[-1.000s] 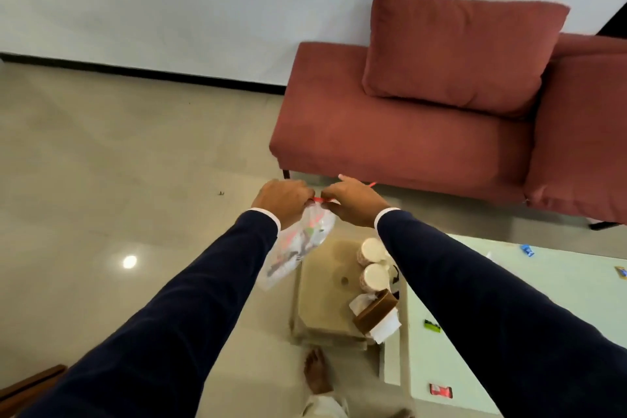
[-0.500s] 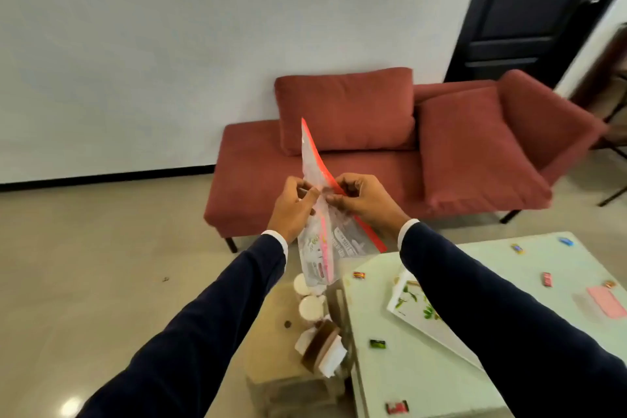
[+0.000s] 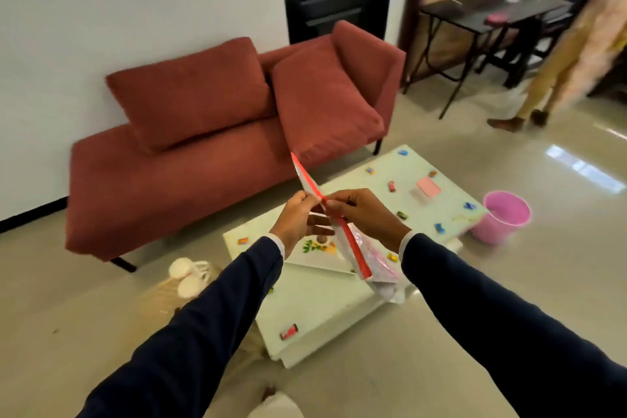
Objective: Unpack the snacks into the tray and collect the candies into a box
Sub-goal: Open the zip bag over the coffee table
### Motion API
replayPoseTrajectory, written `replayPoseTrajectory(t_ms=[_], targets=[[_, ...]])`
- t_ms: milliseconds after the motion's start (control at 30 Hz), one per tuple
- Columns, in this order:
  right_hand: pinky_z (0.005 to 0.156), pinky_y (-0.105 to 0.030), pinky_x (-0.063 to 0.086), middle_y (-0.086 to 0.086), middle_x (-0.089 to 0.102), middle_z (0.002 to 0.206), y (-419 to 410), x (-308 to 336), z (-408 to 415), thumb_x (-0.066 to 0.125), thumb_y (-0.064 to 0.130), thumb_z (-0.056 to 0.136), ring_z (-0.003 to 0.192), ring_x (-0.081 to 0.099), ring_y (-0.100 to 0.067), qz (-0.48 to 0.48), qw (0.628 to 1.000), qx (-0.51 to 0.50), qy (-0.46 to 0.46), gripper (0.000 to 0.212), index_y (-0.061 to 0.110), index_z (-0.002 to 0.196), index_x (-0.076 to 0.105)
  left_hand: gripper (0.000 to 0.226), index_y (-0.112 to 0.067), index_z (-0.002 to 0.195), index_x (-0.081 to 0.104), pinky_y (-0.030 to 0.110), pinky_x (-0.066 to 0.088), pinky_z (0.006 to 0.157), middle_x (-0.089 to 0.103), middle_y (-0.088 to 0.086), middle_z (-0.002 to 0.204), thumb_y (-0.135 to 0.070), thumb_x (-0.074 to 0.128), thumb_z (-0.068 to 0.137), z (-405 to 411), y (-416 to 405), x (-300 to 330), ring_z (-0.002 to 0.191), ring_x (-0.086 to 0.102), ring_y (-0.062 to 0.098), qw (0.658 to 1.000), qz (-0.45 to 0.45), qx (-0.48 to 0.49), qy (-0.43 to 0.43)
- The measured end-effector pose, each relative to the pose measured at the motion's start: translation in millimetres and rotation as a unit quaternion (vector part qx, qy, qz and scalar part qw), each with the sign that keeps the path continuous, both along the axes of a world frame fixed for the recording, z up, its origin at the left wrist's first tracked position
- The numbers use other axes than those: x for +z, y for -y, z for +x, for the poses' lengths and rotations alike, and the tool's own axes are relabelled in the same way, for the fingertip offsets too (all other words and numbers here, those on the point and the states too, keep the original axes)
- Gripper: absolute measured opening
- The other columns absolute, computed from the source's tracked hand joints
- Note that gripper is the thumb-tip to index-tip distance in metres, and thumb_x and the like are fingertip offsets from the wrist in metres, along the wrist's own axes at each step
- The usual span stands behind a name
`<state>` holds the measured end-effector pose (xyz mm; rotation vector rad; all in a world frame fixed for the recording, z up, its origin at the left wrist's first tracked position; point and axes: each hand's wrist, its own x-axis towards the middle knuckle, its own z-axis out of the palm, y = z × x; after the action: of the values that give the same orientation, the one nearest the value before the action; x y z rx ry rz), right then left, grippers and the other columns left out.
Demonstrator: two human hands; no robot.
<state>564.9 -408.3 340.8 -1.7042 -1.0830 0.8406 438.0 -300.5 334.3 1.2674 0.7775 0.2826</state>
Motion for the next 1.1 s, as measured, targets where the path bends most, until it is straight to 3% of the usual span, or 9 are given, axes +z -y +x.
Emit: replayPoseTrajectory(t_ms=[167,300,400,600,767,900,1100], targets=[[0.080,-0.020,0.058,0.004,0.078,0.092,79.0,-32.1,33.1,0.070,0.015,0.092,0.086,0.074,-0.009,-0.021,0.996,-0.080,0.014,0.015,0.017,0.104,0.079,0.024,0.001,0.115,0.055,0.047,0.062,0.078,0.067,0.022,0.104,-0.015,0.040,0.106,48.8,67.6,-29.8,0.087,0.074,0.035,0.996,-0.033,-0.065,-0.044],[0.085,-0.028,0.060,0.005,0.078,0.089,130.2,-55.6,55.9,0.073,0.020,0.090,0.083,0.074,-0.010,-0.037,0.987,-0.155,-0.012,0.013,0.017,0.101,0.079,0.027,0.000,0.113,0.064,0.042,0.062,0.072,0.069,0.018,0.104,-0.018,0.045,0.106,82.9,108.8,-49.7,0.093,0.073,0.033,0.991,-0.023,-0.106,-0.077],[0.087,-0.033,0.061,0.000,0.078,0.093,161.4,-67.1,77.4,0.072,0.017,0.091,0.084,0.075,-0.013,-0.051,0.980,-0.191,-0.026,0.014,0.014,0.104,0.079,0.029,0.004,0.114,0.066,0.043,0.062,0.074,0.068,0.025,0.106,-0.014,0.044,0.105,114.4,129.0,-61.8,0.096,0.072,0.035,0.985,-0.032,-0.139,-0.094],[0.086,-0.026,0.059,0.010,0.075,0.095,192.3,-80.5,135.7,0.079,0.024,0.086,0.088,0.071,-0.004,-0.065,0.963,-0.258,0.035,0.015,0.023,0.101,0.078,0.027,0.005,0.117,0.066,0.037,0.063,0.076,0.073,0.020,0.101,-0.007,0.045,0.106,183.0,149.2,-77.2,0.088,0.075,0.026,0.975,-0.029,-0.208,-0.071],[0.089,-0.032,0.059,0.005,0.077,0.095,206.8,-86.5,191.9,0.077,0.019,0.087,0.089,0.072,-0.010,-0.103,0.954,-0.280,0.037,0.022,0.019,0.108,0.078,0.013,0.010,0.105,0.063,0.039,0.063,0.075,0.074,0.027,0.098,0.000,0.061,0.097,242.0,158.3,-93.7,0.086,0.076,0.036,0.981,-0.038,-0.183,-0.054],[0.089,-0.033,0.059,0.004,0.078,0.098,215.7,-94.9,238.6,0.076,0.016,0.088,0.089,0.072,-0.009,-0.118,0.951,-0.286,0.029,0.020,0.018,0.108,0.080,0.009,0.009,0.103,0.062,0.036,0.064,0.068,0.073,0.028,0.090,0.005,0.060,0.096,294.5,169.0,-102.8,0.073,0.076,0.032,0.981,-0.060,-0.175,-0.056],[0.088,-0.031,0.059,0.006,0.078,0.096,219.0,-96.0,296.8,0.075,0.016,0.088,0.088,0.072,-0.007,-0.107,0.955,-0.277,0.010,0.021,0.019,0.108,0.080,0.014,0.009,0.103,0.064,0.040,0.064,0.075,0.074,0.030,0.095,-0.001,0.066,0.094,344.6,171.7,-97.3,0.087,0.075,0.041,0.984,-0.081,-0.150,-0.058]])
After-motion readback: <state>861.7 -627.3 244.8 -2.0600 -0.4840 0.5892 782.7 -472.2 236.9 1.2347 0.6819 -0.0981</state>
